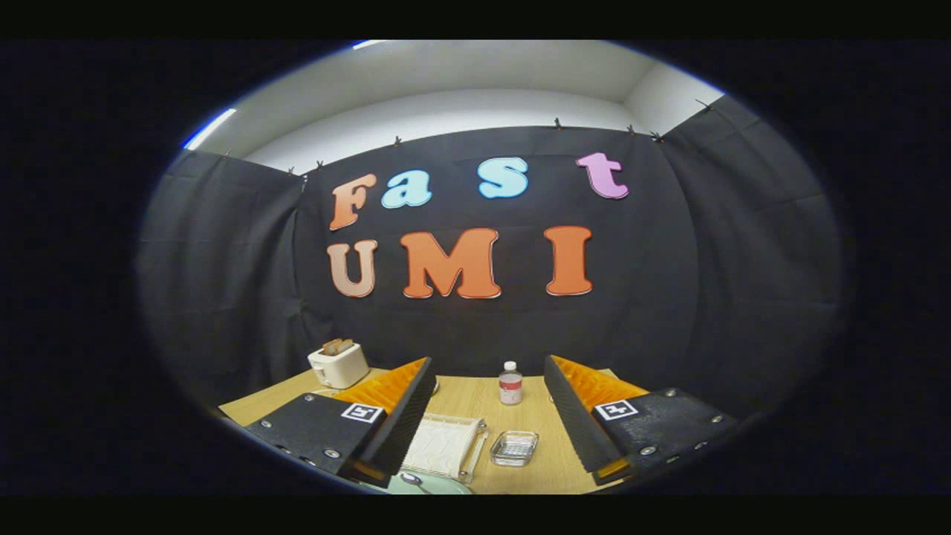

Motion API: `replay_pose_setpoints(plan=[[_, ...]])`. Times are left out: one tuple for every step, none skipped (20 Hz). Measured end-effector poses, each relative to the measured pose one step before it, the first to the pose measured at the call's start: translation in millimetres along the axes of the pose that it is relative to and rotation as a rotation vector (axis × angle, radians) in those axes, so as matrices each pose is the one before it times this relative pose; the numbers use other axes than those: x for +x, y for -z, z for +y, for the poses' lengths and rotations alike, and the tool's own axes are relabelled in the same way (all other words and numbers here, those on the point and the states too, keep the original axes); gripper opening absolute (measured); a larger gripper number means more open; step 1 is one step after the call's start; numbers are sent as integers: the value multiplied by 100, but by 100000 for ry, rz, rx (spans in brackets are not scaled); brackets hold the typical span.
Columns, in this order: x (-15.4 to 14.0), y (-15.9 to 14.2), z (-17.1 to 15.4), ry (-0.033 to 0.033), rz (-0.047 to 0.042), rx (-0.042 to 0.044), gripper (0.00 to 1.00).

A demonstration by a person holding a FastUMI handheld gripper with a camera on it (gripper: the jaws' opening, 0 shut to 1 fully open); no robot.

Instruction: Take the plate from the dish rack, then take the spoon from the basket and place it into the plate.

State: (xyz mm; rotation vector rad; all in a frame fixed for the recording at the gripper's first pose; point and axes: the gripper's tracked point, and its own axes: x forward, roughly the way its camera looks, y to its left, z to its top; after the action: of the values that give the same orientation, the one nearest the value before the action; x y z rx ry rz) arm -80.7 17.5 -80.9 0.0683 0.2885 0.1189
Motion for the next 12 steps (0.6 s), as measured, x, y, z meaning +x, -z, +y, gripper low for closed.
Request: replay_pose_setpoints(plan=[[26, -515, -72, 507, -1282, 194, 88], [22, -654, -23, 292, -984, 148, 89], [23, -730, -37, 211, -1357, -118, 89], [25, -682, 3, 300, -1485, -602, 89], [3, -537, 203, -243, -1261, -826, 90], [77, -384, 99, 20, -755, -630, 92], [74, -440, 68, 149, -912, -68, 93], [-35, -366, 22, 325, -847, 217, 94], [4, -269, 240, -116, -959, 151, 94], [172, -229, 297, -357, -610, -405, 94], [196, 13, 193, 174, -246, -687, 94], [74, -6, 277, 49, 172, -965, 94]])
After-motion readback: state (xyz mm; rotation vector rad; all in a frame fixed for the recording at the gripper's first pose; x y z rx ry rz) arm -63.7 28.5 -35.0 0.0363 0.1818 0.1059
